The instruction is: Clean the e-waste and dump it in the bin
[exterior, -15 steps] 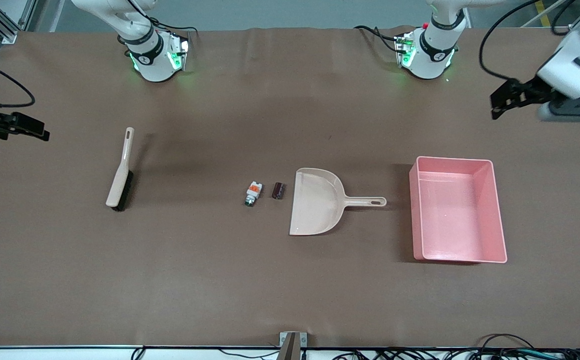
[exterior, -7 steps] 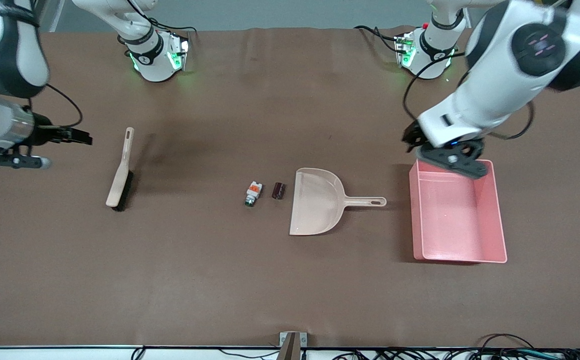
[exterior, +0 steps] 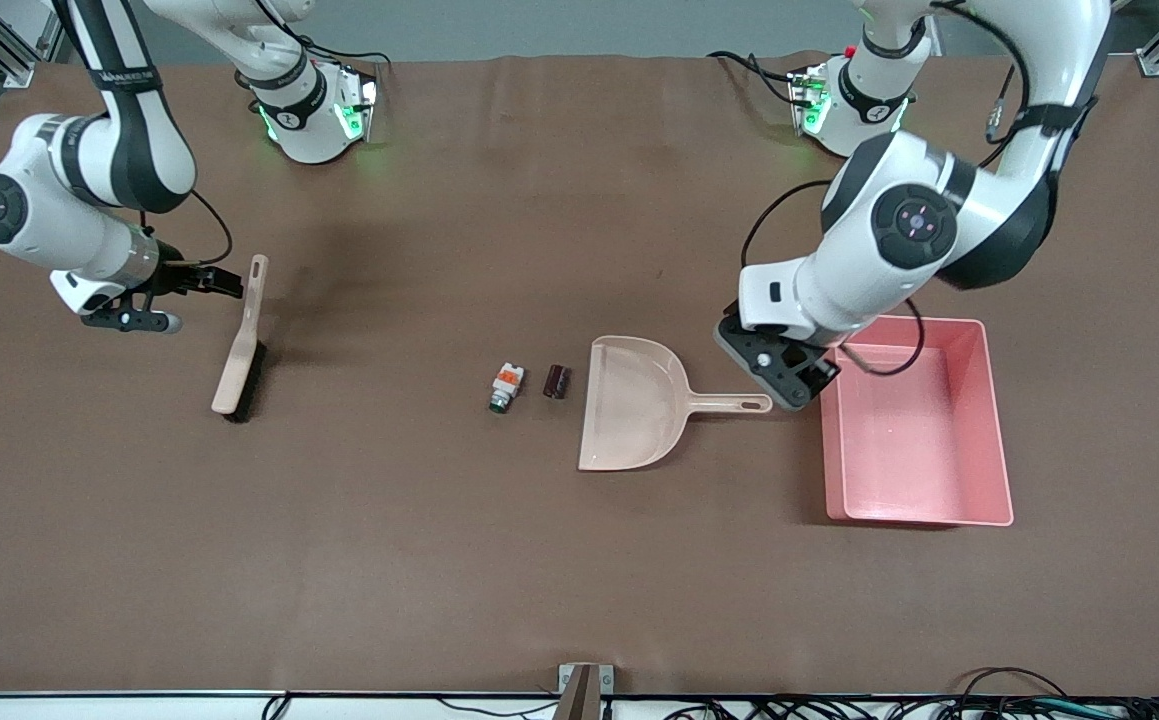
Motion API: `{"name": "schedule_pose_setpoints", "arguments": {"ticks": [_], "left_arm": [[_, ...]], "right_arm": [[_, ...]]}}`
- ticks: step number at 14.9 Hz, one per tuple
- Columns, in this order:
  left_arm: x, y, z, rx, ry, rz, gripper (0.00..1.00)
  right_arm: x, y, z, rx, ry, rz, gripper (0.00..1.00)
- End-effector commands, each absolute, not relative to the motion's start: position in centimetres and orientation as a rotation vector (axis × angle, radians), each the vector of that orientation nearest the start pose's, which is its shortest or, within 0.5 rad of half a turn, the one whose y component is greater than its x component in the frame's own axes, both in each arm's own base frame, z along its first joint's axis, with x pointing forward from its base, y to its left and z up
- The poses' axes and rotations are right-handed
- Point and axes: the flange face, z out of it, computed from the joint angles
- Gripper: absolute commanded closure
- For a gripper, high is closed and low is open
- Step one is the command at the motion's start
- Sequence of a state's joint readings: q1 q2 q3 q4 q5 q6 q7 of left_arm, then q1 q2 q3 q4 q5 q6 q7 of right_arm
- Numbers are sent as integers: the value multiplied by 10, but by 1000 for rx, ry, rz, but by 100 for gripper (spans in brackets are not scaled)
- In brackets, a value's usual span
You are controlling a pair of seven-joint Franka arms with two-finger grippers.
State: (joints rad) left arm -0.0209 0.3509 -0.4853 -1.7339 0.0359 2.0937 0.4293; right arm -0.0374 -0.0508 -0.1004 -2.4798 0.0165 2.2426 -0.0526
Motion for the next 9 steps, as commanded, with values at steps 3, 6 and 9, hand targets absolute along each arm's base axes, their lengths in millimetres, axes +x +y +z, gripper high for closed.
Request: {"name": "schedule_pose_setpoints", "arguments": {"ticks": [3,6,9], "left_arm": [[579,-298,339,-2700,1850,-180,5],[576,-310,312,-2450,1991,-142,7],[571,-319,286,-2367,2054,-112,10]], "right_arm": [[436,-58,245,-3104,157,229,0],[435,-57,244,-3104,157,233,3],[437,-56,235,-3108,160,220,14]]}}
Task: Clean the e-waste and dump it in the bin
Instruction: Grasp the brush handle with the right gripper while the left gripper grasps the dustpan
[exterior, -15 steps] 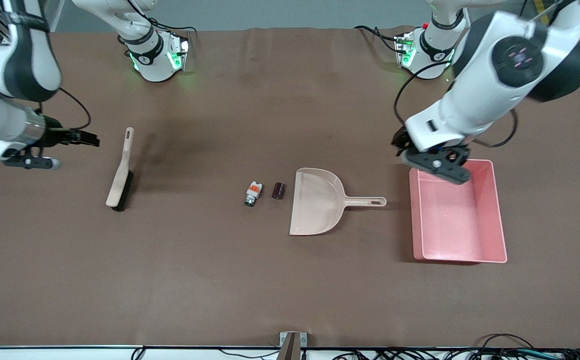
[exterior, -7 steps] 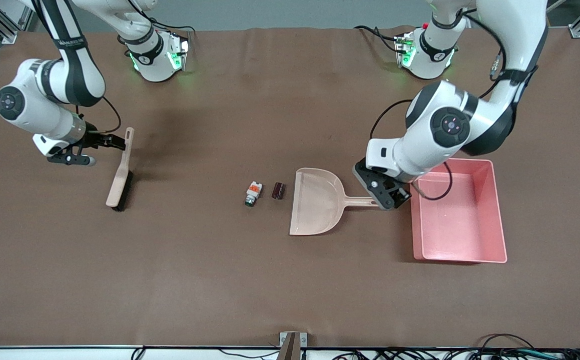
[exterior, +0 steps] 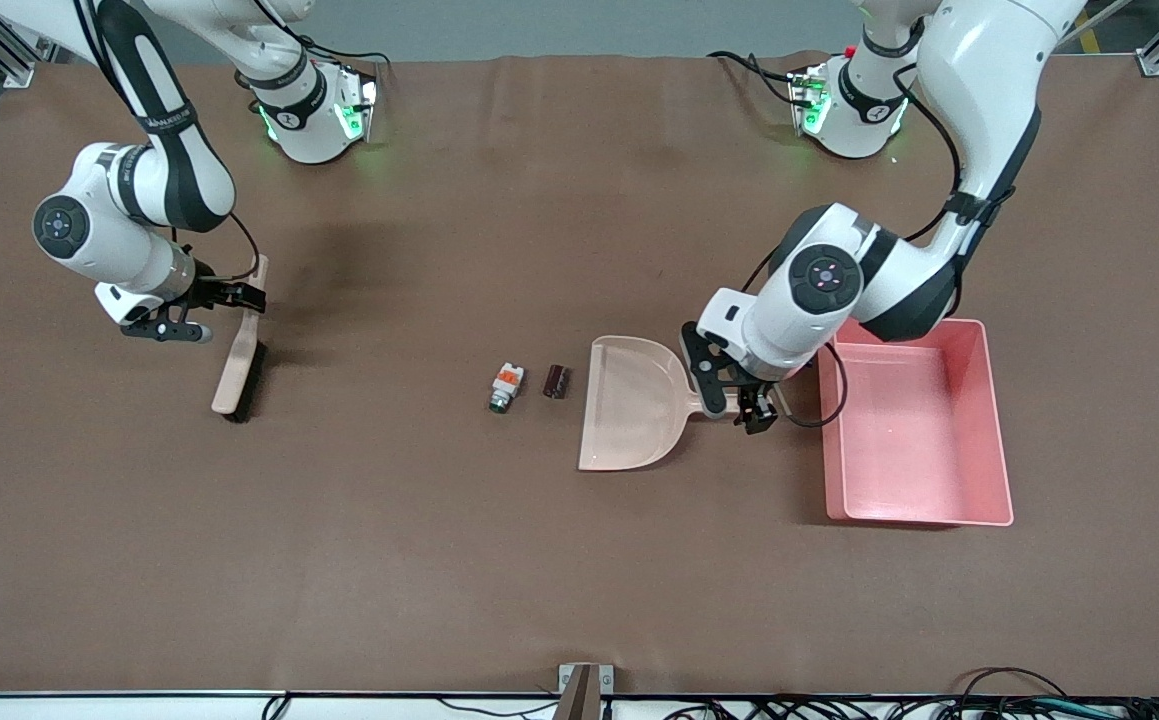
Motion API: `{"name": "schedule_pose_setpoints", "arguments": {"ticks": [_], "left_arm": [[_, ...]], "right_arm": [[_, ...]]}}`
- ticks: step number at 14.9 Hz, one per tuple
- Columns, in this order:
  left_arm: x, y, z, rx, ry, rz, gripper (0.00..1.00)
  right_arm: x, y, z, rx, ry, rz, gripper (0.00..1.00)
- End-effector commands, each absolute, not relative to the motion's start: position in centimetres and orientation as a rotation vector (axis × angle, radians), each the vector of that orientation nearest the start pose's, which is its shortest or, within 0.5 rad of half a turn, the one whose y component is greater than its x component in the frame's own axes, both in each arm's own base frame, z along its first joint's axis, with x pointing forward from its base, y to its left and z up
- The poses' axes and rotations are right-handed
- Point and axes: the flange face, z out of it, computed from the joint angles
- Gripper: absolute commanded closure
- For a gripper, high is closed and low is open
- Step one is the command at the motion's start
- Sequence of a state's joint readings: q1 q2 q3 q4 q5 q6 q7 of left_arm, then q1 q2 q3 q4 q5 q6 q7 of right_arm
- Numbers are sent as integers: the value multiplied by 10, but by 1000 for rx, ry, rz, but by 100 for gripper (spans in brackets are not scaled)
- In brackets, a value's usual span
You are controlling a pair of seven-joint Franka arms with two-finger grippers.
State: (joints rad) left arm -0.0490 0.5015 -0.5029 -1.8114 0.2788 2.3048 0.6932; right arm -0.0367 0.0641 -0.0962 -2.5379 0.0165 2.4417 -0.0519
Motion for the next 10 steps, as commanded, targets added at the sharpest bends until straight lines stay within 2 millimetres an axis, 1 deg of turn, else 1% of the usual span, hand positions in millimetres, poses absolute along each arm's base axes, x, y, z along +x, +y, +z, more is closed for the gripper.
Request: {"name": "schedule_pose_setpoints", "arguments": {"ticks": [1,2,4,7,10], "left_arm": [[570,-322,280,-2324,2076,-121,11],[568,-324,272,-2297,2094,-118,12],[563,-329,264,-2284,2115,-114,13],[559,-335,253,-2235,2148,-103,14],[556,-340,236,-2189,2192,-116,19]], "right_arm": [[437,-53,233,-3109,158,225,15],[437,-51,233,-3109,151,225,18],[437,-50,232,-3108,164,227,24],[431,-37,225,-3116,175,203,35],[428,-32,223,-3117,185,205,44]]}}
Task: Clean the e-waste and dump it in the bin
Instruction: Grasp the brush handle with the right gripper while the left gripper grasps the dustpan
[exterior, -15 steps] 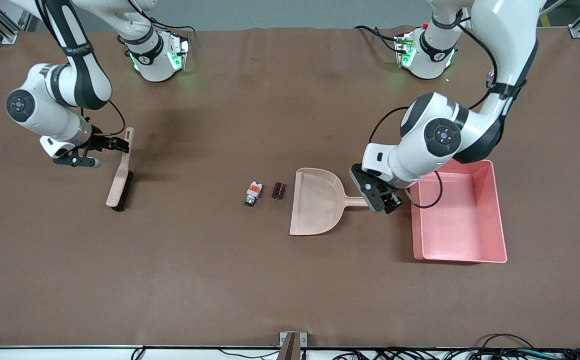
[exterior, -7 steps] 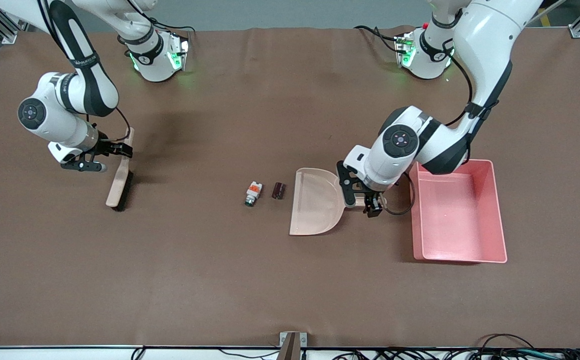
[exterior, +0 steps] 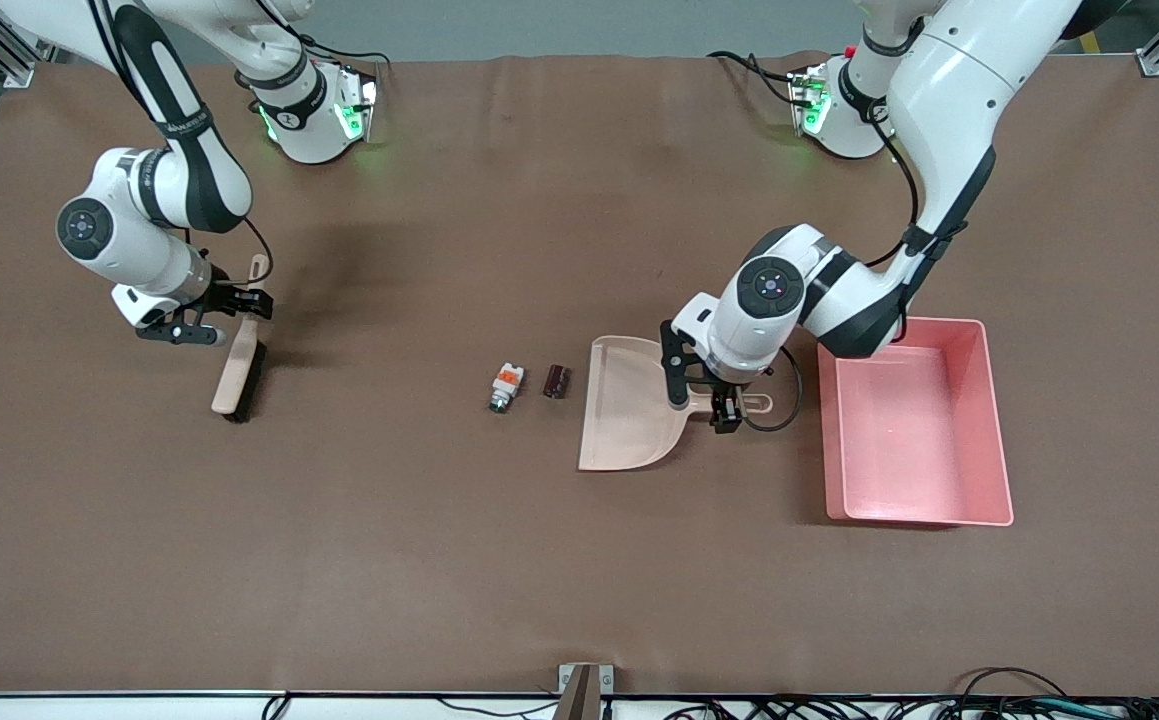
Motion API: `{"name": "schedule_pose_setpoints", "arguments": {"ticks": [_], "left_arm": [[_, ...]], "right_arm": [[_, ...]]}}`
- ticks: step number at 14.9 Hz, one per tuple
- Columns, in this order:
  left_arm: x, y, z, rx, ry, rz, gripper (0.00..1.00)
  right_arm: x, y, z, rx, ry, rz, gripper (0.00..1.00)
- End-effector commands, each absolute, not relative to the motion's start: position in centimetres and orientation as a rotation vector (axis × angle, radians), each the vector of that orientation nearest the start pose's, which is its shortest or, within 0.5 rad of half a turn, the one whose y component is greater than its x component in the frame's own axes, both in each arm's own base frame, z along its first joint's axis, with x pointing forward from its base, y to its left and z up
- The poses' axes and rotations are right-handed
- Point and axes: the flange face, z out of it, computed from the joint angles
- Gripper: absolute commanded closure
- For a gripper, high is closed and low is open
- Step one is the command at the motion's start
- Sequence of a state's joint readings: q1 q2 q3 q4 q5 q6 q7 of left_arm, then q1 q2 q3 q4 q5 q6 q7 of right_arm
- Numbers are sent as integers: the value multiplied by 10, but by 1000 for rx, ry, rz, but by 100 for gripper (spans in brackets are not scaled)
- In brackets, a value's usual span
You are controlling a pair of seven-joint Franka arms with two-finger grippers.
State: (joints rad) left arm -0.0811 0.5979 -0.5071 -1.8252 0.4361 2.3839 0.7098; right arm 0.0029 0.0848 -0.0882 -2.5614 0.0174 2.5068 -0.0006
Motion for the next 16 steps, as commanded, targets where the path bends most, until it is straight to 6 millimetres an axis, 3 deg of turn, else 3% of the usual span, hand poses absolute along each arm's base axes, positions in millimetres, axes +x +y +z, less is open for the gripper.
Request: {"name": "schedule_pose_setpoints", "arguments": {"ticks": [1,9,13,16], "left_arm": [[556,-341,234,-2181,2200,-127,19],[560,-340,223,-2126,2274,-184,36],[561,-338,219,-2116,2292,-195,38],[563,-337,220,-2116,2292,-200,44]], "right_arm": [[428,-32,223,-3117,187,208,46],[428,-34,225,-3114,195,232,66],[428,-33,225,-3114,185,234,100],[428,-32,225,-3115,175,234,100]]}}
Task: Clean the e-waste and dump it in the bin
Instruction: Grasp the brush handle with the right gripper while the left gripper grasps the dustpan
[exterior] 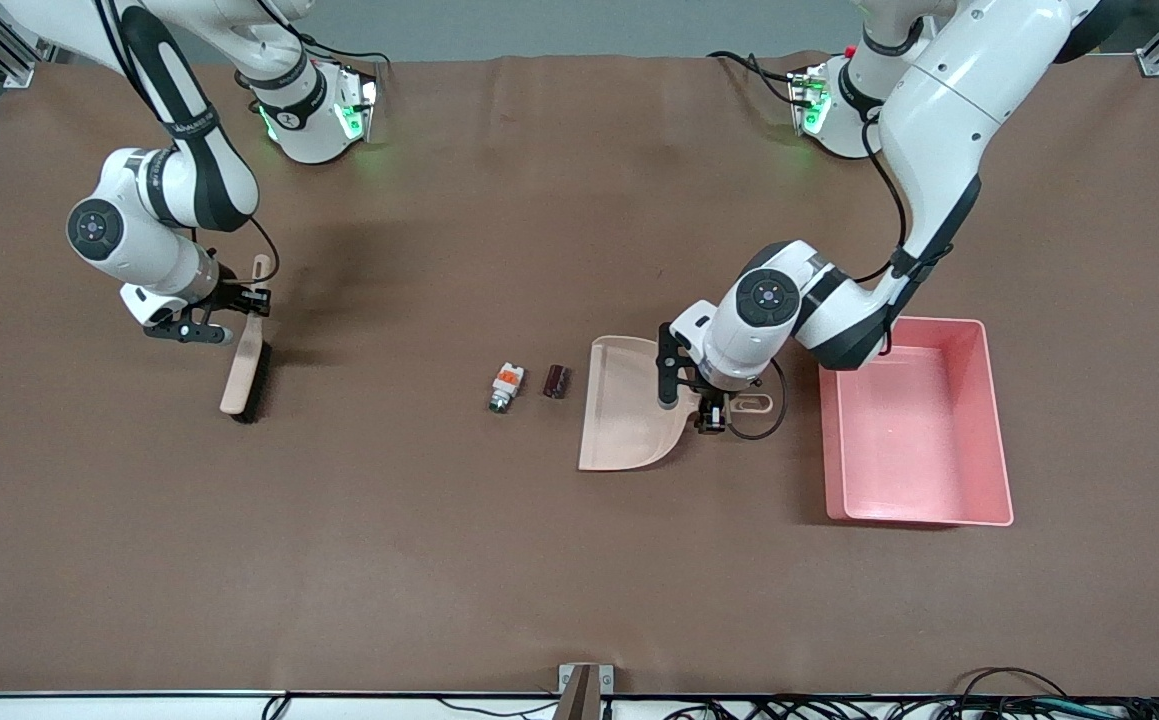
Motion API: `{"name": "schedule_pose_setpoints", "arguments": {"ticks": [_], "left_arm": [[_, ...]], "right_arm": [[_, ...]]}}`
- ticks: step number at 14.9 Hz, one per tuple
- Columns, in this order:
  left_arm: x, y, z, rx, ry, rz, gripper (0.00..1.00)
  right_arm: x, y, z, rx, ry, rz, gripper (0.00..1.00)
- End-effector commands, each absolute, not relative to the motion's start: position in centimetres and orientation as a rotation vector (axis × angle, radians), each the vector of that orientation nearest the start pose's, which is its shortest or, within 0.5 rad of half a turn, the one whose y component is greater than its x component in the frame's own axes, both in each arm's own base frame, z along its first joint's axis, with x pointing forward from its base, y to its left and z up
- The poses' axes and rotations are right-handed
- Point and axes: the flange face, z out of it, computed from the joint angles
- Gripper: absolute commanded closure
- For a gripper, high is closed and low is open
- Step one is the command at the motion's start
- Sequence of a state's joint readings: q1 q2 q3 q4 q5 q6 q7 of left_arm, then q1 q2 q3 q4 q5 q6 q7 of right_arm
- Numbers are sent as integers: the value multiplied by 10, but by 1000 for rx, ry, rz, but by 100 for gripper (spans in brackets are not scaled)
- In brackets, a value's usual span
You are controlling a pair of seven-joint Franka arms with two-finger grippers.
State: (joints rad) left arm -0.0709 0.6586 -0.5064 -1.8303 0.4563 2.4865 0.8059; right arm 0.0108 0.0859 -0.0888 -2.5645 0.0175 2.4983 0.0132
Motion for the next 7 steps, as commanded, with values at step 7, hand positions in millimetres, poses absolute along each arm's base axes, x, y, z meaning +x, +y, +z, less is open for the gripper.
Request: {"name": "schedule_pose_setpoints", "arguments": {"ticks": [7], "left_arm": [[561,-340,220,-2113,2297,-202,68]], "right_arm": [[474,6,290,-3118,179,256,100]]}}
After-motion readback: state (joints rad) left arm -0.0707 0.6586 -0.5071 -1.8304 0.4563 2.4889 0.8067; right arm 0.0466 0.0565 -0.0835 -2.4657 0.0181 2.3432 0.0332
